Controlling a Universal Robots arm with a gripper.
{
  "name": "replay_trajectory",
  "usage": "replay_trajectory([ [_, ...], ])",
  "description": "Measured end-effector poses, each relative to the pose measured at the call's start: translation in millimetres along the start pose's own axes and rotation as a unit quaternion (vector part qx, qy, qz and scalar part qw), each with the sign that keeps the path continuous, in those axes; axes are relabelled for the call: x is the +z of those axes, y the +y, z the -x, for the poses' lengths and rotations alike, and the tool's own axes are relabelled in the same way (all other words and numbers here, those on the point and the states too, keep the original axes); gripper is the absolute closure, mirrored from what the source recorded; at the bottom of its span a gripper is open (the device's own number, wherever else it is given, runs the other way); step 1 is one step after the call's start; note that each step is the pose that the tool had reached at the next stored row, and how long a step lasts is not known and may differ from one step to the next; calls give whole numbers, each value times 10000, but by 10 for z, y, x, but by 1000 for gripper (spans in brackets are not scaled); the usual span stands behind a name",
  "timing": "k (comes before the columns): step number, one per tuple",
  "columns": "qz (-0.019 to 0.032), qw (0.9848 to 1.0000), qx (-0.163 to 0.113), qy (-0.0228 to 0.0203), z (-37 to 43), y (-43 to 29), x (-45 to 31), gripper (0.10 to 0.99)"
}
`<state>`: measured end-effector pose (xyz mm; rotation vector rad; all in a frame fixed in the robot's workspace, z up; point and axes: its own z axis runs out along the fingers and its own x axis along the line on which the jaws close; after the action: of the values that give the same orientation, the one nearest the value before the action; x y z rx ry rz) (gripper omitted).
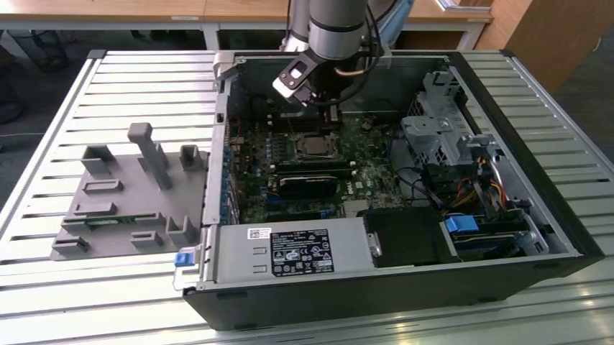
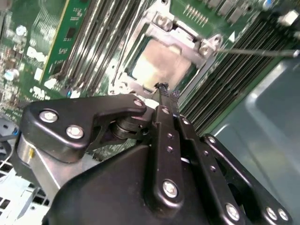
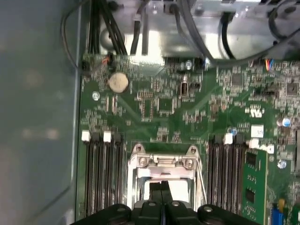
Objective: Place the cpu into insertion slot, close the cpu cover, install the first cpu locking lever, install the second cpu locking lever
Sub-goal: 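Close the cpu cover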
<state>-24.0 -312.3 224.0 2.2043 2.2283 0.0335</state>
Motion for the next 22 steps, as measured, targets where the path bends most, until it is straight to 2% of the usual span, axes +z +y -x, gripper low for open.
replay_trajectory([
  [5,0,10000,1,-1,-1,-129,73,980],
  [10,0,10000,0,-1,-1,-163,146,980],
  [22,3,10000,-6,1,9,-277,198,980],
])
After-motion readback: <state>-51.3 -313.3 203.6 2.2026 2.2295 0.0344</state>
